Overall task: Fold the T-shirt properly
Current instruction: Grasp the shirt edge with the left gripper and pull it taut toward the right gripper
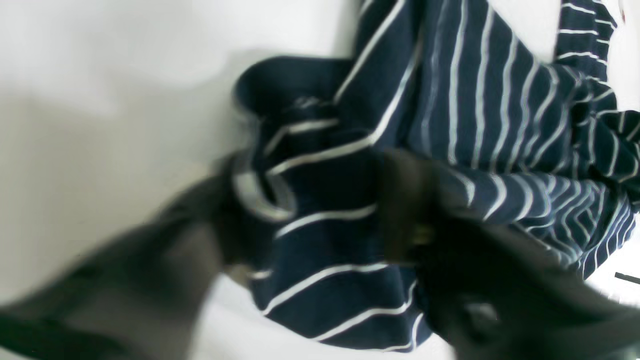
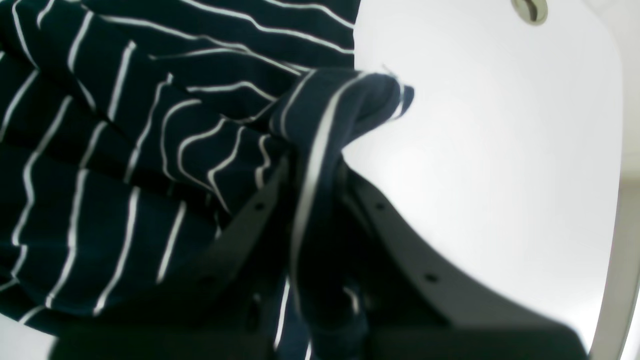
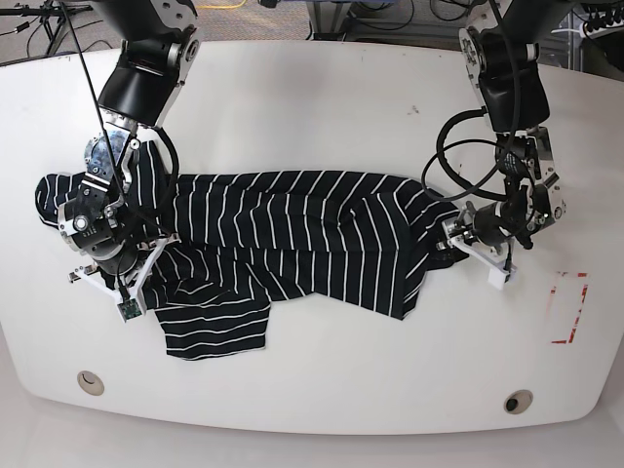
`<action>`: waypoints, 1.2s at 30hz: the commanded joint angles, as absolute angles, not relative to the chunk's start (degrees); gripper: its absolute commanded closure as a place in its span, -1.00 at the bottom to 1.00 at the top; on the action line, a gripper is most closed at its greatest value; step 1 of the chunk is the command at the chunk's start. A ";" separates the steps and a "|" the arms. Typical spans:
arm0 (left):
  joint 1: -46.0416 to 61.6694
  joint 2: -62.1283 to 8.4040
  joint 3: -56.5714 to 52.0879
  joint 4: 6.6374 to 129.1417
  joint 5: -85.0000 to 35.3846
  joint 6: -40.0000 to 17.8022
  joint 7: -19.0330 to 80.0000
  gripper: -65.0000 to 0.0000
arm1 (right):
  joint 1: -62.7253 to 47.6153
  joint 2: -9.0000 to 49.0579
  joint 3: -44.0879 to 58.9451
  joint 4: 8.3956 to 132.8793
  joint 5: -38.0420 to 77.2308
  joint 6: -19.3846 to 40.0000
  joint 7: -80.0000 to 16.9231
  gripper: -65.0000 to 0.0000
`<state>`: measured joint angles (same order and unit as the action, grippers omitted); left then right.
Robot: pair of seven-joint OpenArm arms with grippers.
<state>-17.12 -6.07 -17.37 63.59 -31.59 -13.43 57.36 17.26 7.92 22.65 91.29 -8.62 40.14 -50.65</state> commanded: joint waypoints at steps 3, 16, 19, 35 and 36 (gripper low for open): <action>-17.10 -6.11 -17.54 63.34 -29.76 -12.62 58.68 0.99 | 18.77 8.48 22.64 92.62 -7.78 40.00 -49.45 1.00; -14.90 -6.11 -18.68 66.42 -29.85 -12.70 56.75 1.00 | 18.77 8.48 22.64 92.70 -7.78 40.00 -49.45 1.00; -14.29 -6.11 -18.68 67.56 -29.76 -12.70 56.75 1.00 | 18.77 8.48 22.64 92.70 -7.78 40.00 -49.45 1.00; -14.46 -7.60 -18.07 79.69 -29.41 -15.52 56.84 1.00 | 22.99 8.75 22.20 98.33 -8.13 40.00 -53.14 1.00; -15.16 -8.22 -17.54 79.87 -29.41 -16.31 56.92 1.00 | 24.04 8.84 22.20 98.42 -8.13 40.00 -54.29 1.00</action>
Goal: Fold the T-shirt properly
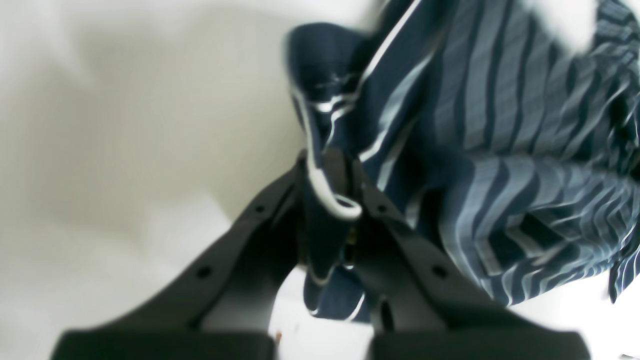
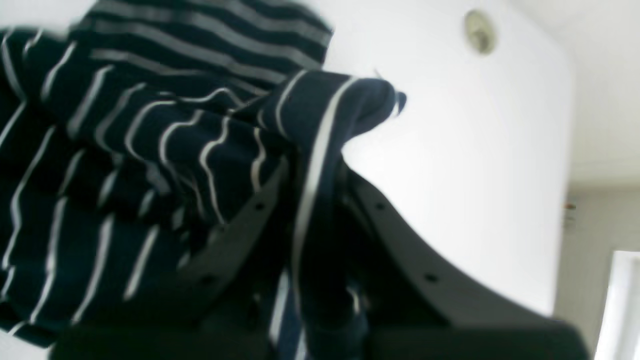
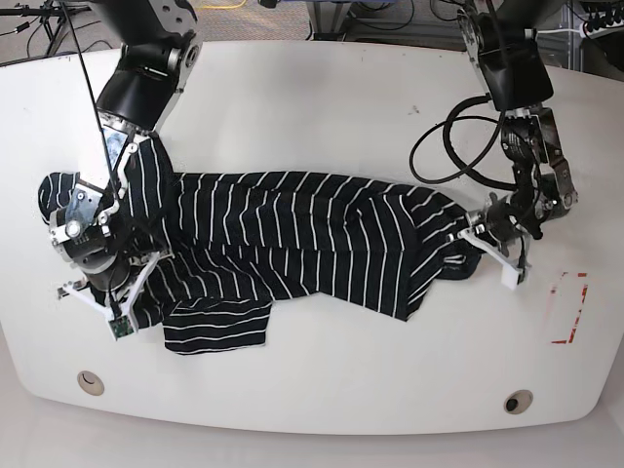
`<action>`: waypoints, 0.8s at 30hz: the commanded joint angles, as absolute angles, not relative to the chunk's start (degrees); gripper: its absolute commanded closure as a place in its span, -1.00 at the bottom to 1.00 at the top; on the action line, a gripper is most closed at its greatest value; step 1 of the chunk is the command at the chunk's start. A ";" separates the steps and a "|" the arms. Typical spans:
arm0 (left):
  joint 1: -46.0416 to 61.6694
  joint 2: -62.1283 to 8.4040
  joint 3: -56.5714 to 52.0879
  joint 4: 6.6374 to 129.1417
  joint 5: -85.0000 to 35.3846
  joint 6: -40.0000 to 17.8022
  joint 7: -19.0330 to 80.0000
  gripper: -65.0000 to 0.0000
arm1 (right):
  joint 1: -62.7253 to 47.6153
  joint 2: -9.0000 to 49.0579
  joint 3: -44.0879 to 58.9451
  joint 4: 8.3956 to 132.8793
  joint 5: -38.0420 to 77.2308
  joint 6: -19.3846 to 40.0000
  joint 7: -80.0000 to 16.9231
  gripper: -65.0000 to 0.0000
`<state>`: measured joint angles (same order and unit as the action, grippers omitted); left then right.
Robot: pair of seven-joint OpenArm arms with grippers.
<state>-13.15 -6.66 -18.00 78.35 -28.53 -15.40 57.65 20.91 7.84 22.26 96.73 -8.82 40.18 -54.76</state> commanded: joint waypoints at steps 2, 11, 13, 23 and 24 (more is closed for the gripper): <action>-16.31 -9.19 -16.75 80.13 -29.67 -16.57 57.01 1.00 | 26.24 8.92 22.20 98.51 -8.13 40.00 -55.69 1.00; -21.14 -11.47 -16.66 88.13 -29.58 -16.75 58.15 1.00 | 33.71 11.38 22.02 98.24 -7.87 40.00 -58.07 1.00; -22.29 -12.79 -16.66 90.07 -29.49 -16.75 58.15 1.00 | 35.38 11.56 21.93 98.15 -8.13 40.00 -58.15 1.00; -29.67 -17.19 -16.31 89.10 -29.32 -16.75 58.15 1.00 | 43.47 14.99 15.96 97.98 -8.13 40.00 -59.65 1.00; -30.55 -17.71 -16.31 89.27 -29.32 -16.75 58.07 1.00 | 44.44 15.34 15.34 97.98 -8.13 40.00 -59.65 1.00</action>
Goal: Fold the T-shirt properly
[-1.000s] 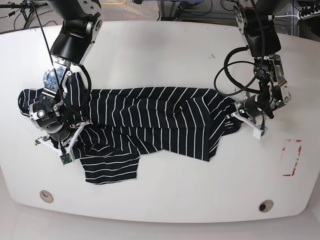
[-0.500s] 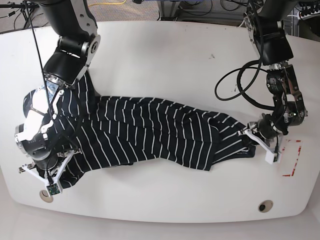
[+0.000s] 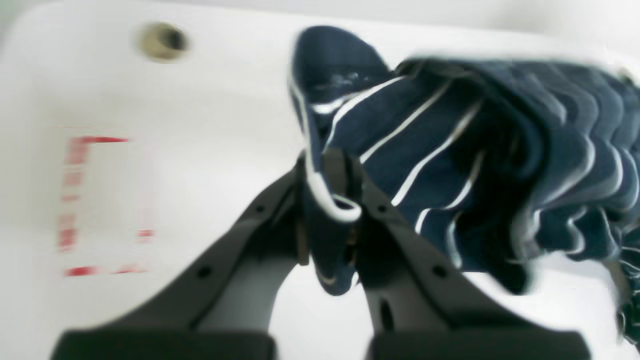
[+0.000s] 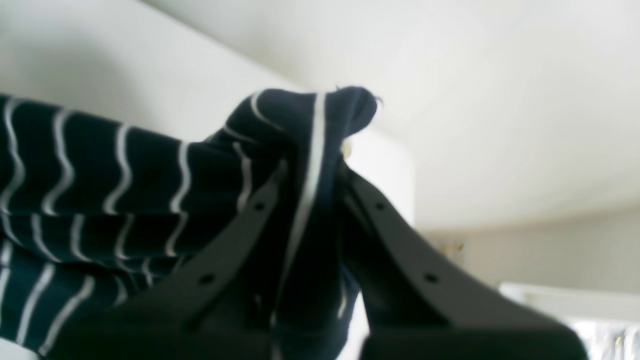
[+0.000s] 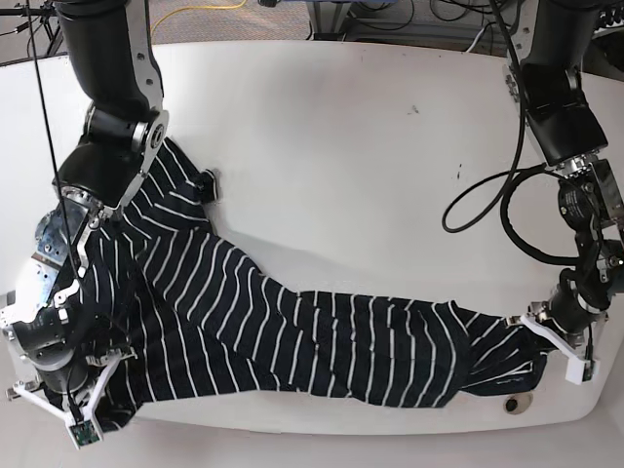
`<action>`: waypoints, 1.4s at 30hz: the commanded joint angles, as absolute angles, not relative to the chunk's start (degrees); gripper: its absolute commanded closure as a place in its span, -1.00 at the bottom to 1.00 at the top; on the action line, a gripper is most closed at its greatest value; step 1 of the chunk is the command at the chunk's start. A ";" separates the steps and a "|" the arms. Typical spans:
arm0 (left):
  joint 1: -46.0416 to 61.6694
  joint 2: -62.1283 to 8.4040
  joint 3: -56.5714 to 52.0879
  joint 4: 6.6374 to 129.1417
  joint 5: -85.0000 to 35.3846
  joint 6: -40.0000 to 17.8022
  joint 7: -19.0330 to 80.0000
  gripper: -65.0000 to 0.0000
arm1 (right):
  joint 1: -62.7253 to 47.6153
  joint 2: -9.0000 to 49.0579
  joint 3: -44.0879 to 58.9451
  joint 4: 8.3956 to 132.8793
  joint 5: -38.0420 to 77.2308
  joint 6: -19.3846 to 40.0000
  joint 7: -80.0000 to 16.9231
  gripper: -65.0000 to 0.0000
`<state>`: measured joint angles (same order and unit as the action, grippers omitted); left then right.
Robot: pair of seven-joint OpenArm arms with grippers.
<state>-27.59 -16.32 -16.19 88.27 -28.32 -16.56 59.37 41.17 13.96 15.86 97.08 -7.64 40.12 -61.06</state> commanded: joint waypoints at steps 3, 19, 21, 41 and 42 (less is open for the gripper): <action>-32.40 -19.47 -16.57 91.30 -29.41 -16.75 57.89 1.00 | 47.16 15.60 14.11 97.98 -8.13 40.00 -59.65 1.00; -46.90 -26.68 -16.75 101.14 -29.32 -16.75 57.89 1.00 | 69.93 19.38 9.19 93.05 -7.78 40.00 -64.40 1.00; -49.80 -27.65 -16.75 101.14 -29.32 -16.75 57.80 1.00 | 73.63 19.38 8.84 92.00 -7.78 40.00 -65.19 1.00; -54.55 -29.32 -16.75 98.77 -29.58 -16.75 57.80 1.00 | 79.69 19.38 6.20 90.07 -7.78 40.00 -67.82 1.00; -53.41 -29.32 -16.75 98.33 -29.67 -16.75 57.71 1.00 | 78.37 19.38 6.64 91.30 -7.87 40.00 -67.91 1.00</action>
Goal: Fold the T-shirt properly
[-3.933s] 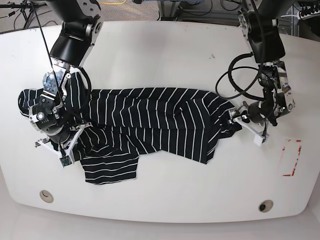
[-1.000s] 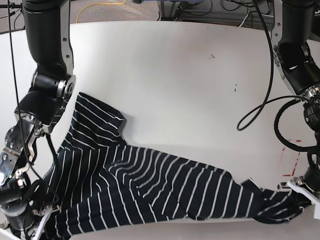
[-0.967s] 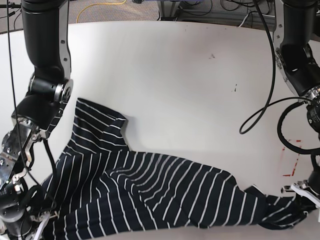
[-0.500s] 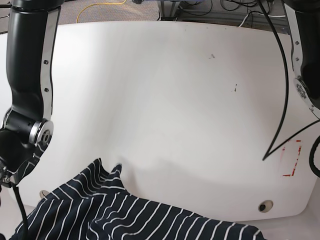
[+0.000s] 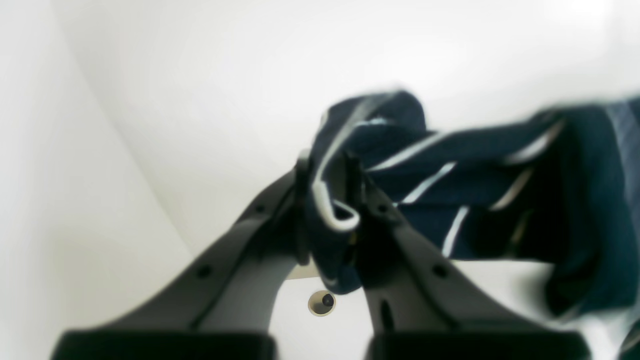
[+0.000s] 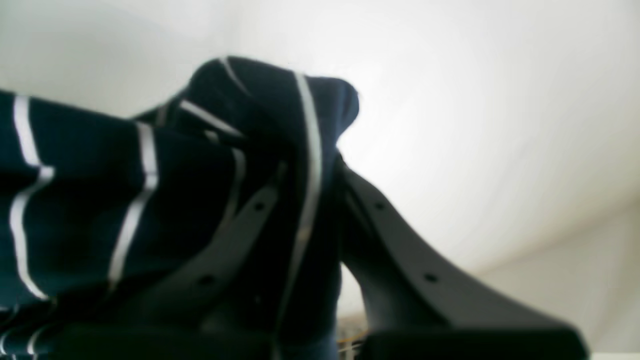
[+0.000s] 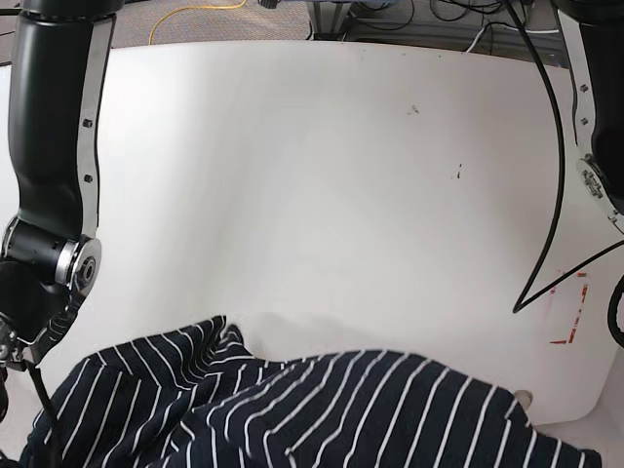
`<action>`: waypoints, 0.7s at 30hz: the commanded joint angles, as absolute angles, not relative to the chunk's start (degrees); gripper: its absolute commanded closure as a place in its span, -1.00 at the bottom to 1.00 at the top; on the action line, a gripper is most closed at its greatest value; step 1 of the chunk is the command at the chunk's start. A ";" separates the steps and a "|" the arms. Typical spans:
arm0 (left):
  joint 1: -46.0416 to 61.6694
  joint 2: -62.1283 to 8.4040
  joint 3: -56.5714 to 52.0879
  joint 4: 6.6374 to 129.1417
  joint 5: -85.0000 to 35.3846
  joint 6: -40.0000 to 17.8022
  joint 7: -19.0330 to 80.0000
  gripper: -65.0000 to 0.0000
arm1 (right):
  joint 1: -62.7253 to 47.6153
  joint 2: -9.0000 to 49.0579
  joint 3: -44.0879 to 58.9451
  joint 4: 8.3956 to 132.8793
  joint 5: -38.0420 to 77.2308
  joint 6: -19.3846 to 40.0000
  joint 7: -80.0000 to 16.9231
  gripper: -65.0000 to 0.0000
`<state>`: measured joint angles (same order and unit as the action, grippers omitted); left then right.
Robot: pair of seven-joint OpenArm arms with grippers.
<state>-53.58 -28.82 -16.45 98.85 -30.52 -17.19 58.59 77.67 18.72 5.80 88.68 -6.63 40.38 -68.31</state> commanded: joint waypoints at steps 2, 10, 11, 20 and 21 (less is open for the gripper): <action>-51.38 -29.05 -16.84 97.54 -29.76 -16.75 57.71 1.00 | 75.74 19.38 7.25 93.32 -7.78 40.00 -67.91 1.00; -40.22 -25.19 -21.14 98.07 -29.76 -16.75 57.63 1.00 | 61.32 19.65 9.19 103.25 -8.04 40.00 -68.00 1.00; -39.08 -24.84 -21.85 98.07 -29.76 -16.75 57.63 1.00 | 59.38 19.47 9.71 104.40 -8.13 40.00 -68.00 1.00; -24.66 -22.90 -26.42 99.91 -31.52 -16.84 57.63 1.00 | 37.41 16.75 16.48 113.80 -7.78 40.00 -68.00 1.00; -22.81 -22.90 -26.95 100.53 -32.40 -16.84 57.63 1.00 | 34.86 16.04 17.63 114.59 -7.78 40.00 -68.00 1.00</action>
